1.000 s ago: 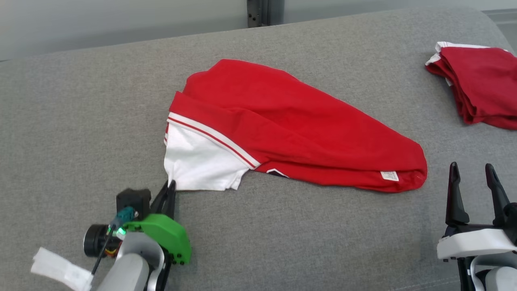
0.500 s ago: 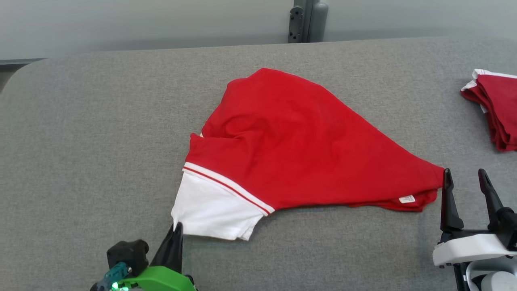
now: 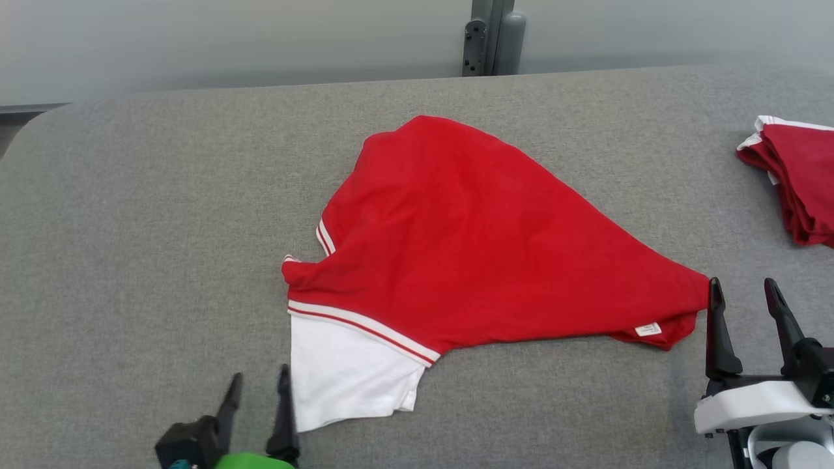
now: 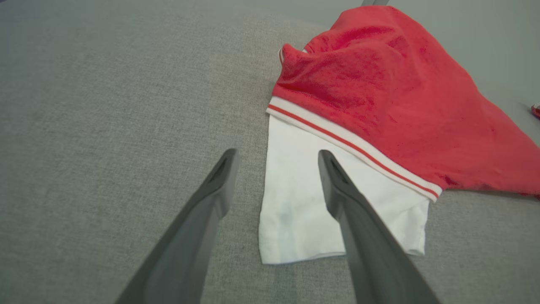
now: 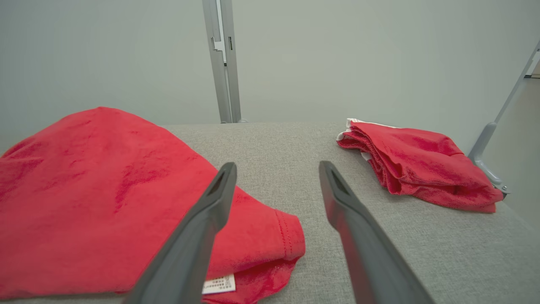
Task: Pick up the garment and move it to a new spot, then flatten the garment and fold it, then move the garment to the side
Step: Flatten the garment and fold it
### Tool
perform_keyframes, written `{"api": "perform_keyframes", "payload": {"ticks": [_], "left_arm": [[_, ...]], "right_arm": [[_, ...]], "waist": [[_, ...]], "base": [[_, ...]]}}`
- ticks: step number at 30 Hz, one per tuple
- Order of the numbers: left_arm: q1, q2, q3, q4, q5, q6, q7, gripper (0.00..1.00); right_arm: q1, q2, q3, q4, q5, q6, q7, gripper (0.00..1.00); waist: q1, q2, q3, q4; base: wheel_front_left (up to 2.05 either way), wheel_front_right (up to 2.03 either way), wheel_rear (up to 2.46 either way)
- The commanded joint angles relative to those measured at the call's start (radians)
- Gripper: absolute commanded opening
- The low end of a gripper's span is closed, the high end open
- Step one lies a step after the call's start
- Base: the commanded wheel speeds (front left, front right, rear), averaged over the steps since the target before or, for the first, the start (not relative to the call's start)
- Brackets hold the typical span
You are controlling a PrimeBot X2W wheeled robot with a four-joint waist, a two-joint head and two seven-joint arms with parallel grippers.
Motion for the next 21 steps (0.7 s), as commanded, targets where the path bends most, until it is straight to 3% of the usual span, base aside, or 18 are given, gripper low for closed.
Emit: {"api": "perform_keyframes", "payload": {"ticks": [1, 7, 15, 21], "left_arm": [[-0.001, 0.009, 0.029, 0.007, 0.018, 0.014, -0.033, 1.00], [0.024, 0.004, 0.125, -0.023, 0.099, 0.008, -0.079, 1.00], [0.100, -0.085, 0.259, -0.075, 0.218, -0.052, -0.077, 1.00], [0.145, -0.118, 0.334, -0.080, 0.275, -0.103, -0.077, 1.00]], "right_arm": [[0.020, -0.002, -0.009, -0.001, 0.006, -0.001, 0.000, 1.00], [0.043, -0.002, -0.041, -0.010, -0.004, -0.001, 0.000, 1.00], [0.078, -0.002, -0.068, -0.014, -0.014, -0.001, 0.000, 1.00], [0.116, -0.002, -0.083, -0.009, 0.000, -0.001, 0.000, 1.00]], "waist": [[0.0000, 0.0000, -0.007, -0.007], [0.0000, 0.0000, -0.023, -0.016], [0.0000, 0.0000, -0.052, -0.041], [0.0000, 0.0000, -0.090, -0.047]], "base": [[0.00, 0.00, 0.00], [0.00, 0.00, 0.00], [0.00, 0.00, 0.00], [0.00, 0.00, 0.00]]}}
